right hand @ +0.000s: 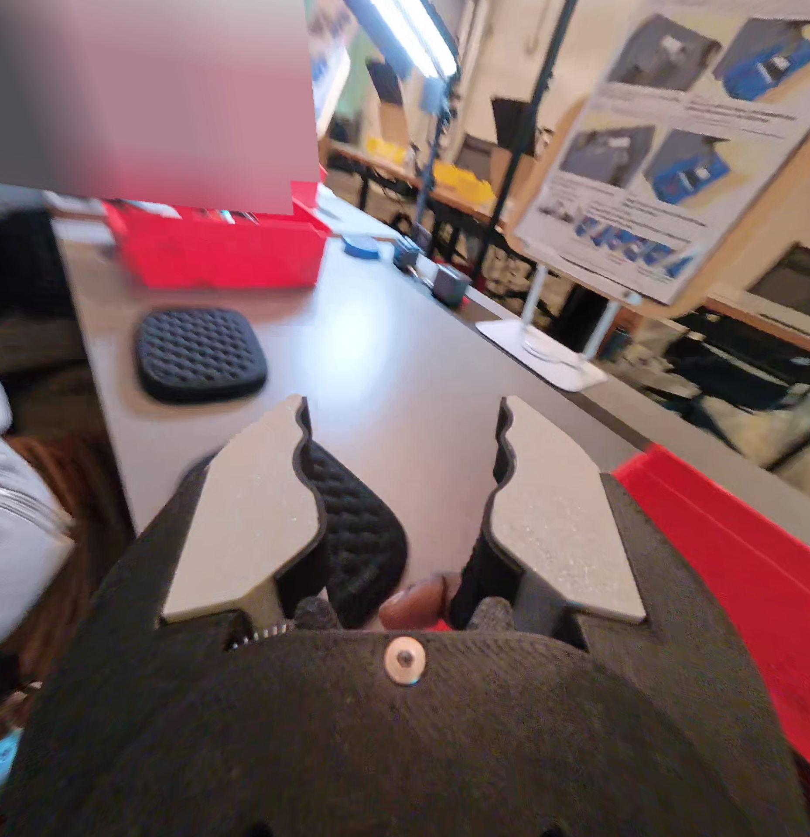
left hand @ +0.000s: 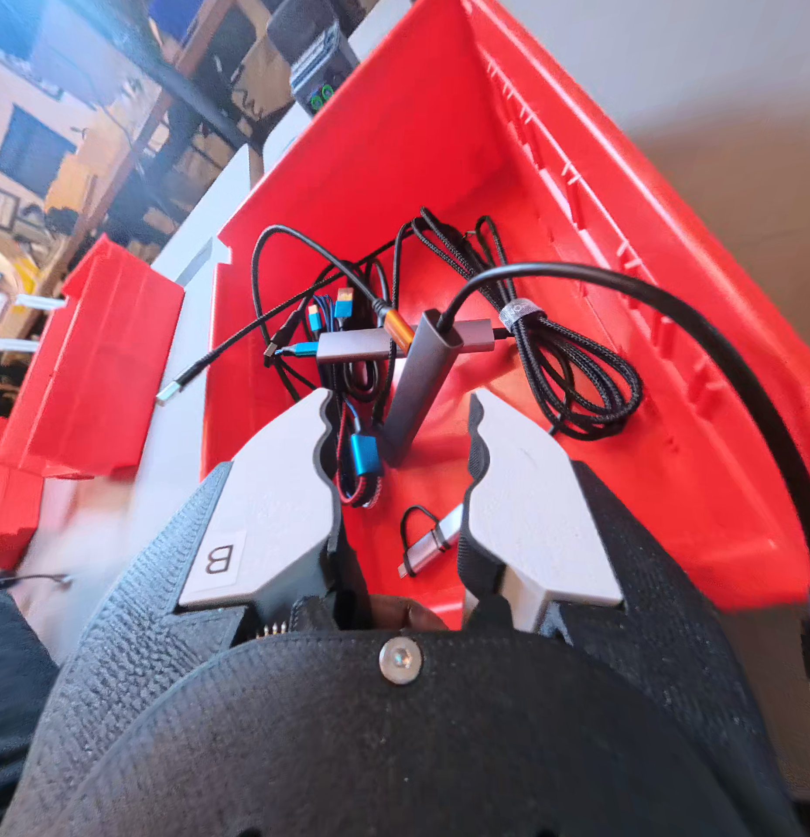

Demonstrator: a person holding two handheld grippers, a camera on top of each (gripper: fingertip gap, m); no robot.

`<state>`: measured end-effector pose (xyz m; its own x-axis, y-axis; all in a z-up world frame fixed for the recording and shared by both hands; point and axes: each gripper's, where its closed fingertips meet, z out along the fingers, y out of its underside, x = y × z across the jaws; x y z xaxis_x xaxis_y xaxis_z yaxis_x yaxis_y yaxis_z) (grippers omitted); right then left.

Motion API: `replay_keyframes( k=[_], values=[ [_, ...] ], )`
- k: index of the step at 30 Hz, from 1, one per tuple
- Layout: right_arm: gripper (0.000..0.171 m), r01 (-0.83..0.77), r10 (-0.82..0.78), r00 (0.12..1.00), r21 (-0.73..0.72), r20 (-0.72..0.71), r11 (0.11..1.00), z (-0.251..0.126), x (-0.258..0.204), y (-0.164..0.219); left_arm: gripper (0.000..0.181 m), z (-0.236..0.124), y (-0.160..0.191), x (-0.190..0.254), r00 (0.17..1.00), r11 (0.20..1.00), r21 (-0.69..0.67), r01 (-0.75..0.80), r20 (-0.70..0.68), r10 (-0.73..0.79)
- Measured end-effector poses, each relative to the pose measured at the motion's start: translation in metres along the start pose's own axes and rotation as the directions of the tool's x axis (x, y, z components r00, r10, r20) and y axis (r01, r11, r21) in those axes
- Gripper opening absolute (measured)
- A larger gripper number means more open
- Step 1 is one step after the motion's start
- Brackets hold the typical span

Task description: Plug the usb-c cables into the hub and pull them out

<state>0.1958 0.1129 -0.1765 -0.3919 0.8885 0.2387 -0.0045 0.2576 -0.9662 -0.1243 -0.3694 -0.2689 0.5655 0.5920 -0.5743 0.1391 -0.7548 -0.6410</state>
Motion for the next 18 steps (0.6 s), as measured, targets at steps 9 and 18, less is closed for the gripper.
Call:
replay_keyframes(
  k=[9, 18],
  values=[
    [0.071, -0.178, 0.172, 0.983, 0.139, 0.057, 0.974, -0.008, 0.003, -0.016, 0.05, 0.034, 0.019, 0.003, 0.996, 0.987, -0.162, -0.024, 0.075, 0.037],
    [0.068, -0.148, 0.145, 0.988, 0.071, 0.047, 0.987, 0.001, 0.0, 0.005, 0.011, 0.012, -0.021, -0.027, 0.97, 0.995, 0.062, 0.078, 0.224, -0.09]
  ],
)
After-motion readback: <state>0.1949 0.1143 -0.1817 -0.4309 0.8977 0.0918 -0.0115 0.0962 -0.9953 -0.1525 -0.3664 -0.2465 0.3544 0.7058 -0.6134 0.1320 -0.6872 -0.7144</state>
